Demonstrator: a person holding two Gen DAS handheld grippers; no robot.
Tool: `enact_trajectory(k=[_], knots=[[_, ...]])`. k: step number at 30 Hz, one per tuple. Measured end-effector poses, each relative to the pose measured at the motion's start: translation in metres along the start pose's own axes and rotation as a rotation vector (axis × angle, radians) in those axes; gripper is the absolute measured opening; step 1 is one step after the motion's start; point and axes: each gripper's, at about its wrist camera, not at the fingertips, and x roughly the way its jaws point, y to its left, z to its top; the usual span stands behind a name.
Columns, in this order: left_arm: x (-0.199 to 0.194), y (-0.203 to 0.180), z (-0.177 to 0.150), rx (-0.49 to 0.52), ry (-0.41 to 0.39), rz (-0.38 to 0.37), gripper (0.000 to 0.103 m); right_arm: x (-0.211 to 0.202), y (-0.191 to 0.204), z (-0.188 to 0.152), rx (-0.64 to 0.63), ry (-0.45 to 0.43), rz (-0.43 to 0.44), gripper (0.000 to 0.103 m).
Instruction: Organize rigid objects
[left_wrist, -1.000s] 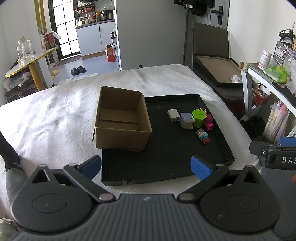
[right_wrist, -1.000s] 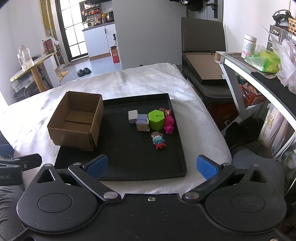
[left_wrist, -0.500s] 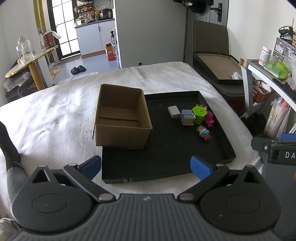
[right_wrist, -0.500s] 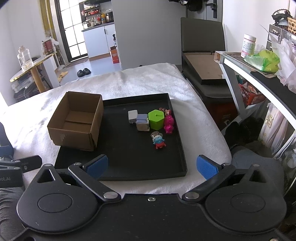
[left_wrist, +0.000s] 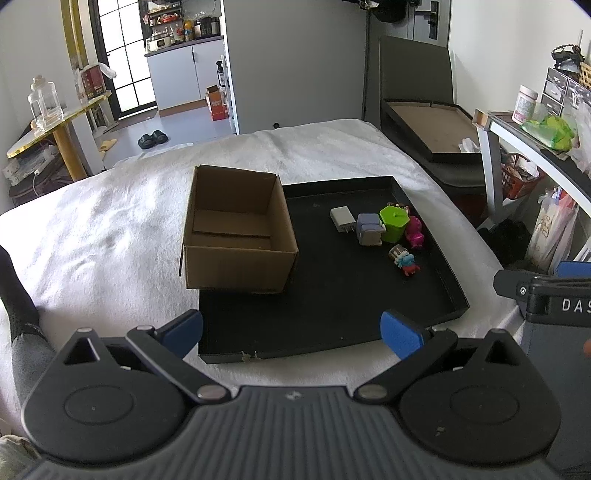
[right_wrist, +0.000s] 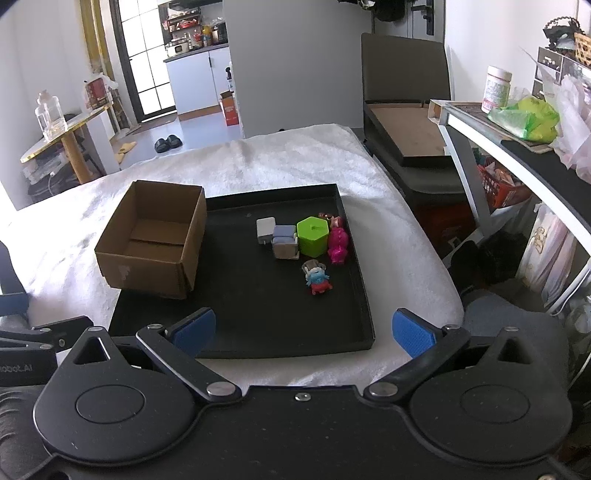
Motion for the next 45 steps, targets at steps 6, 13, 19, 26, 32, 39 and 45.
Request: enact_trajectory(k=[6,13,19,26,32,39,45], knots=[[0.000,0.005,-0.002,-0.017,-0.001,-0.004,0.102,-0.001,0.000,0.000,-0.006,-0.005,-0.001,0.103],[-0.001,0.009,-0.004,-0.026,-0.004,0.000,0.102,-0.002,0.001,0.001,0.003,0.004,0.010,0.103],[-0.003,0.010,-0.002,-0.030,-0.006,-0.006,0.102,0.000,0.001,0.001,0.009,0.012,0.013,0.103],[-0.005,0.011,-0.002,-0.034,-0.009,-0.003,0.102,0.000,0.003,-0.001,-0.004,0.007,0.007,0.103],[-0.001,0.011,-0.002,-0.034,-0.001,0.001,0.102,0.001,0.008,-0.003,-0.032,-0.003,0.007,0.103],[0.014,0.015,0.000,-0.022,0.018,0.002,0.102,0.013,0.011,-0.003,-0.037,0.015,0.006,0.103],[0.031,0.020,0.004,-0.034,0.037,0.017,0.102,0.028,0.006,0.000,-0.024,0.016,-0.014,0.103]])
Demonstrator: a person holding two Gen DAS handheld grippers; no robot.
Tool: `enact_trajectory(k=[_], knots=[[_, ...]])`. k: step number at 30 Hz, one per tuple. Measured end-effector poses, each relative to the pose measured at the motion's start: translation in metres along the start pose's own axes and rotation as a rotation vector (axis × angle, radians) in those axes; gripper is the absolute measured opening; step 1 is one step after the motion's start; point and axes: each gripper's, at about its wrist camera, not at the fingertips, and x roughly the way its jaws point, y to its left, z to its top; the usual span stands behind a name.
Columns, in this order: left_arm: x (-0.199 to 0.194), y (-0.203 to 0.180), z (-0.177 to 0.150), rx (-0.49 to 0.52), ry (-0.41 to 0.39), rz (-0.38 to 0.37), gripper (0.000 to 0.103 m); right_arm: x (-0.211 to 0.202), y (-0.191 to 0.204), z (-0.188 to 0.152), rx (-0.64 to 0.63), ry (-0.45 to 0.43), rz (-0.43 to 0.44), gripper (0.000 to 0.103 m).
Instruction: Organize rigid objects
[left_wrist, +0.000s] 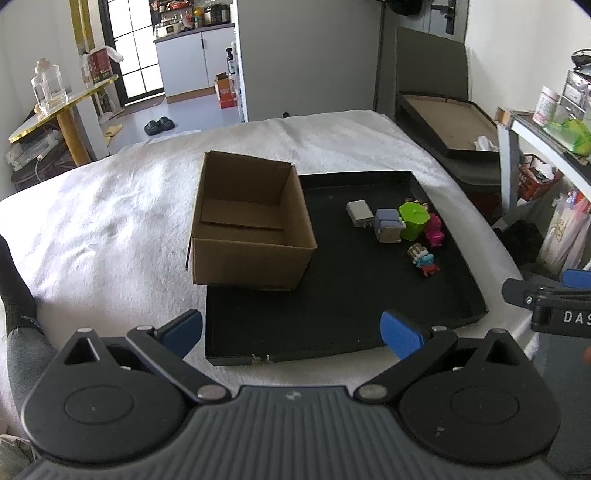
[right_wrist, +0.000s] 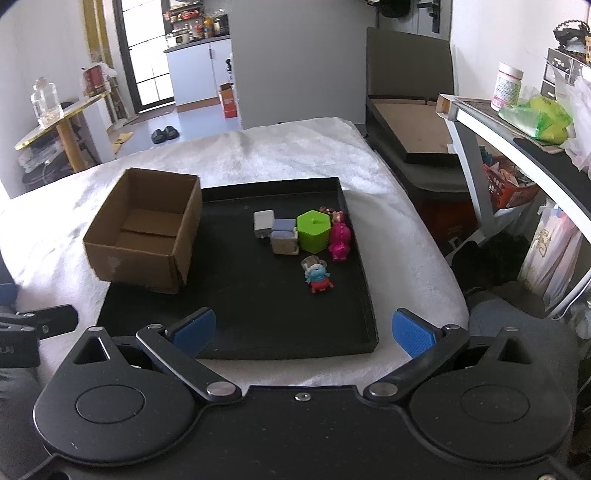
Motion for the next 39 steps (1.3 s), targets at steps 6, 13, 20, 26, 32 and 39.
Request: enact_trajectory(k=[6,13,20,26,32,39], knots=[[0.019,0.007,0.006,-0.016,0.025,0.019,0.102,0.021,-0.006,0.002,-0.001,0.014,0.004,0.100],[0.040,0.005,0.022,-0.017,0.031,0.038,0.102,0.046,-0.016,0.007,0.009,0.045,0.030,0.091],[0.063,0.007,0.041,-0.031,0.015,0.060,0.101,0.075,-0.026,0.015,0.016,0.068,0.052,0.082],[0.081,0.017,0.055,-0.047,0.005,0.083,0.098,0.104,-0.033,0.020,0.026,0.097,0.079,0.078],[0.101,0.032,0.071,-0.065,0.005,0.120,0.085,0.127,-0.036,0.024,0.024,0.120,0.097,0.077],[0.125,0.054,0.091,-0.083,0.019,0.156,0.074,0.153,-0.038,0.027,0.002,0.147,0.108,0.067]])
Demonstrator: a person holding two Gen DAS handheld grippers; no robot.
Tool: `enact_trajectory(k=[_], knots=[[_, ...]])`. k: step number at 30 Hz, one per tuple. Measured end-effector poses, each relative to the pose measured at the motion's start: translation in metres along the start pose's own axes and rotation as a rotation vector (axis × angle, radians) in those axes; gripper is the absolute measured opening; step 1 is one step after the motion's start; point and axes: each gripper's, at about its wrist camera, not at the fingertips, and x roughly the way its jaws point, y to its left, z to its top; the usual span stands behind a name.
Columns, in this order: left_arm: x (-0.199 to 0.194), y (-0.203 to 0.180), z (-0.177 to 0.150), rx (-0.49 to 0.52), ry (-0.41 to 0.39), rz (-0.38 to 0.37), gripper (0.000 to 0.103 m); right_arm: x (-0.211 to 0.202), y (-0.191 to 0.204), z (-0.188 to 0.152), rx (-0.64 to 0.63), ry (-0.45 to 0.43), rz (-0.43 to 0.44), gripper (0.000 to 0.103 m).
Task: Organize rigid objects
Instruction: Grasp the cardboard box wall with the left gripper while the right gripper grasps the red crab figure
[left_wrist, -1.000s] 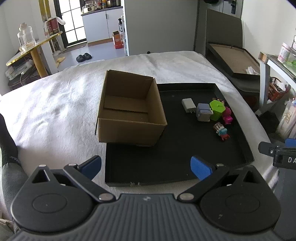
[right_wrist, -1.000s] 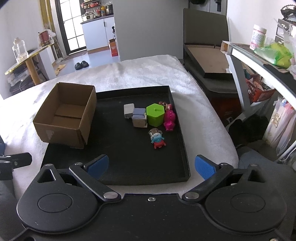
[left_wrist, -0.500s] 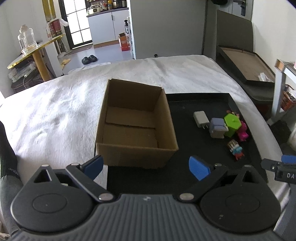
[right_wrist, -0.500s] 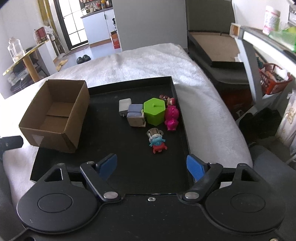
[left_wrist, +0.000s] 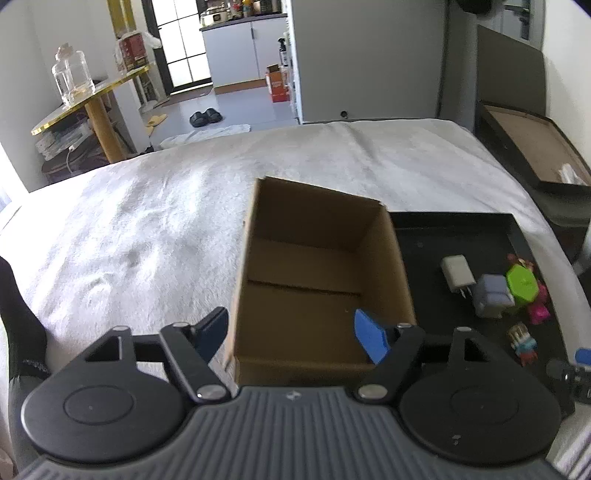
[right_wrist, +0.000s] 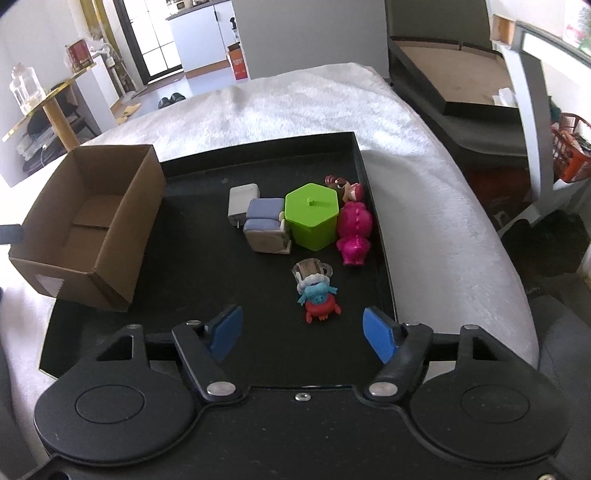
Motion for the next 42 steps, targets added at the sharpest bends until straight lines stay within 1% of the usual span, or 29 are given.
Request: enact_trajectory(k=[2,4,7,10,12,14,15,17,19,21,23,24,25,27,29,31,32,33,36,38,42], knots=[[0.008,0.005,0.008,-0.005,0.010,0.011,0.071,0.008,-0.001,0.001,-0.003,0.011,0.004,0.065],[0.015,0.008,0.015,0.000,0.018,0.026,0.070,0.017,-0.002,0.003,-0.009,0.021,0.005,0.065],[0.028,0.013,0.020,-0.007,0.033,0.038,0.064,0.030,-0.001,0.004,-0.037,0.022,-0.006,0.065],[0.042,0.020,0.021,-0.026,0.048,0.058,0.059,0.044,-0.003,0.004,-0.060,0.019,-0.004,0.064],[0.049,0.024,0.019,-0.048,0.062,0.058,0.056,0.052,-0.005,0.003,-0.085,0.016,-0.002,0.061],[0.055,0.027,0.016,-0.057,0.075,0.064,0.049,0.059,-0.006,0.001,-0.110,0.015,-0.003,0.059],[0.059,0.027,0.014,-0.059,0.083,0.064,0.048,0.063,-0.006,0.000,-0.118,0.014,0.000,0.059],[0.065,0.027,0.010,-0.063,0.099,0.056,0.040,0.068,-0.007,-0.001,-0.129,0.011,0.000,0.058],[0.070,0.029,0.007,-0.077,0.114,0.045,0.034,0.073,-0.009,-0.003,-0.135,0.012,-0.010,0.058],[0.073,0.029,0.004,-0.081,0.112,0.054,0.027,0.078,-0.010,-0.005,-0.140,0.014,-0.014,0.058],[0.074,0.030,0.002,-0.083,0.110,0.054,0.016,0.081,-0.010,-0.004,-0.149,0.009,-0.017,0.058],[0.075,0.031,0.001,-0.089,0.108,0.047,0.015,0.084,-0.010,-0.004,-0.156,0.007,-0.025,0.058],[0.075,0.032,0.001,-0.095,0.107,0.032,0.015,0.084,-0.010,-0.004,-0.159,0.009,-0.028,0.058],[0.075,0.031,-0.001,-0.095,0.096,0.023,0.014,0.086,-0.009,-0.003,-0.163,0.006,-0.020,0.054],[0.076,0.028,-0.001,-0.097,0.088,0.010,0.014,0.087,-0.008,-0.002,-0.179,-0.002,-0.023,0.054],[0.078,0.026,-0.004,-0.113,0.092,-0.023,0.014,0.087,-0.004,-0.003,-0.204,-0.009,-0.034,0.048],[0.079,0.026,-0.007,-0.122,0.095,-0.041,0.014,0.087,-0.002,-0.003,-0.213,-0.012,-0.031,0.041],[0.080,0.026,-0.010,-0.133,0.101,-0.060,0.014,0.086,0.000,-0.003,-0.225,-0.014,-0.027,0.039],[0.082,0.024,-0.020,-0.156,0.106,-0.085,0.014,0.083,0.005,-0.003,-0.246,-0.005,-0.036,0.038],[0.082,0.025,-0.025,-0.178,0.110,-0.099,0.013,0.079,0.006,-0.001,-0.232,0.002,-0.031,0.038],[0.087,0.027,-0.032,-0.207,0.099,-0.131,0.013,0.066,0.011,0.004,-0.235,-0.011,-0.043,0.038]])
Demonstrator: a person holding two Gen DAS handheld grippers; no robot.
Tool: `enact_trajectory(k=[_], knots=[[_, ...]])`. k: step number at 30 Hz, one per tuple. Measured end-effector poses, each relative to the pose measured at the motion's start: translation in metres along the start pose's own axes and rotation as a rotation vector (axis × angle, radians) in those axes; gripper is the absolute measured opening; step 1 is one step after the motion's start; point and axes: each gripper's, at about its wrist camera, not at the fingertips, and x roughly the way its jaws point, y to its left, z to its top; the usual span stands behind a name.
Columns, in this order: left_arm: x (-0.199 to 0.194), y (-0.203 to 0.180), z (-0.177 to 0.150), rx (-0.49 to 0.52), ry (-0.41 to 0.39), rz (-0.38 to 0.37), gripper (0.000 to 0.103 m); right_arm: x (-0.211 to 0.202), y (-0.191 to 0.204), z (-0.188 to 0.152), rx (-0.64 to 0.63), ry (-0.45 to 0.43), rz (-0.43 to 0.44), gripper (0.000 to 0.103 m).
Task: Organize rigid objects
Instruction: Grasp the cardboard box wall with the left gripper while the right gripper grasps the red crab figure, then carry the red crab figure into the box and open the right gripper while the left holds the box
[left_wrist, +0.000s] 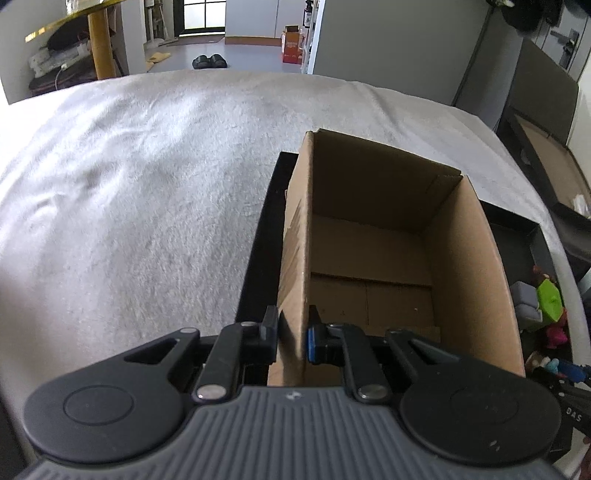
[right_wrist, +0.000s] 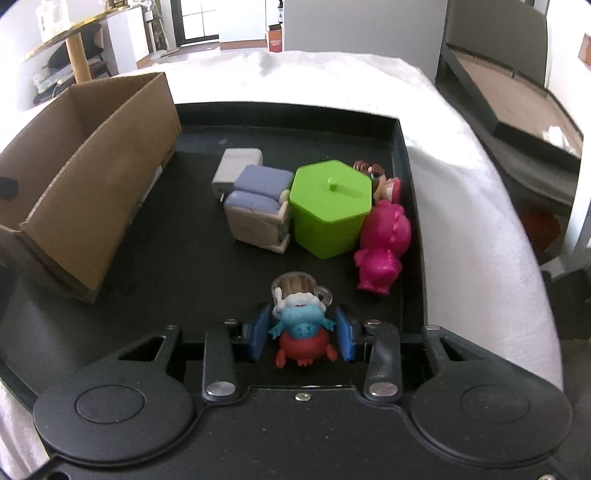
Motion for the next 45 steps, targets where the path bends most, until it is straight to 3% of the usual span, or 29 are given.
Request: enact_trajectory(k=[14,21,30,45], knots=[[-0.004,0.014,-0.014,-0.056,-0.063,-0.099,0.014,-0.045,0.027,0.032,-0.094,-0.040,-0.079,0.036],[-0.009,0.013,-0.018,-0.050,-0.072,-0.105,0.014,-0.063,0.040,0.043,-0.102,-0.077,-0.102,0.036],[-0.011,0.012,-0.023,-0.062,-0.046,-0.109,0.015,-0.083,0.057,0.059,-0.114,-0.137,-0.095,0.036],[-0.019,0.016,-0.031,-0.082,0.011,-0.204,0.020,-0.091,0.101,0.090,-0.158,-0.210,-0.033,0.036]])
